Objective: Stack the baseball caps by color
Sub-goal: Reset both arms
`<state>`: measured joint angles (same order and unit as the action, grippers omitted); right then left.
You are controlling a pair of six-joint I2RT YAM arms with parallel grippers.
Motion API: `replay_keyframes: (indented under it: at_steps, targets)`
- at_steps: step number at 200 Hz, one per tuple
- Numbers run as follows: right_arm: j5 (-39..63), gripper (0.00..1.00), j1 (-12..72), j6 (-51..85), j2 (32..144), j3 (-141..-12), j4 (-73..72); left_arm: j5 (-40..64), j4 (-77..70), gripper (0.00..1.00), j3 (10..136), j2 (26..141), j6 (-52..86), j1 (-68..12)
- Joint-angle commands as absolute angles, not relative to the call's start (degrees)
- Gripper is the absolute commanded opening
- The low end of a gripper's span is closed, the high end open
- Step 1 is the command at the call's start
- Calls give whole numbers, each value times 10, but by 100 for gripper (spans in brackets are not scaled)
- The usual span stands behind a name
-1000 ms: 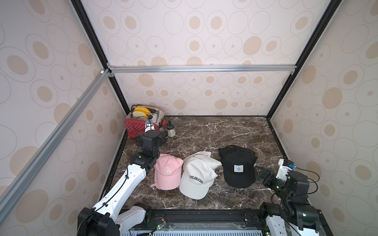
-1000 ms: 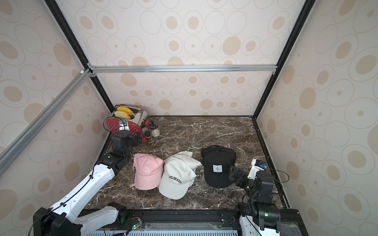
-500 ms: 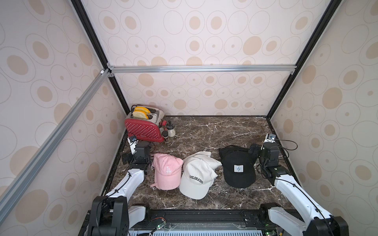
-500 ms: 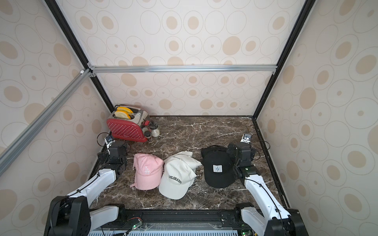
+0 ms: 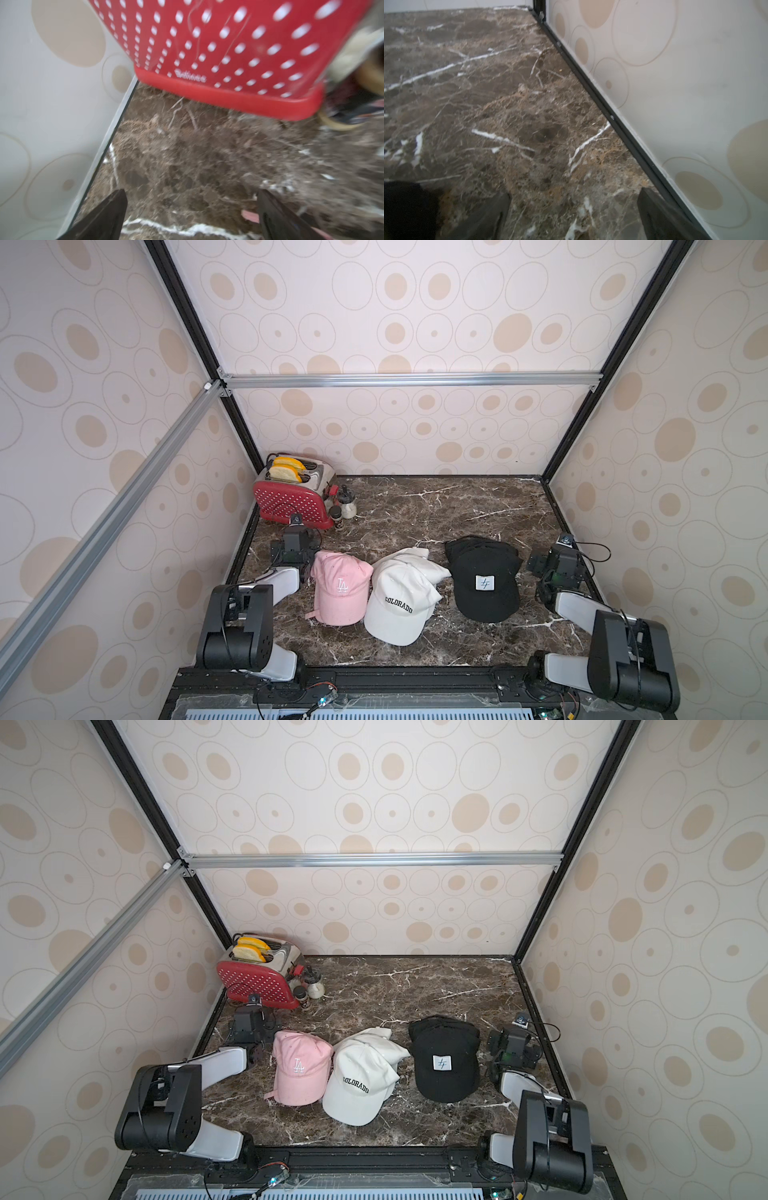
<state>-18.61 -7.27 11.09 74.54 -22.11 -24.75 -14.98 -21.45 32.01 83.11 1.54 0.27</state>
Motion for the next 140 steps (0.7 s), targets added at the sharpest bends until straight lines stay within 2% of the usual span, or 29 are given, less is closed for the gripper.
replay_keyframes:
  at_steps: [1,25,54,92,109,122,140]
  targets:
    - [-112,100,-72,93,738,-209,-335,-48,-292,99,299,812,-5,7]
    - [-34,100,-71,79,746,-197,-381,-10,-316,99,288,809,-11,7]
    - [-3,100,-53,43,764,-180,-448,-19,-460,99,241,853,-9,7]
    - [26,100,-16,-9,895,-148,-659,-39,-510,99,230,886,0,9]
    - [8,100,-5,-19,859,-201,-495,-66,-485,99,245,888,14,9]
    - [-13,100,-3,-14,891,-230,-492,-83,-473,99,247,885,18,10]
    - [-30,100,6,-19,880,-240,-450,-84,-475,99,246,885,18,10]
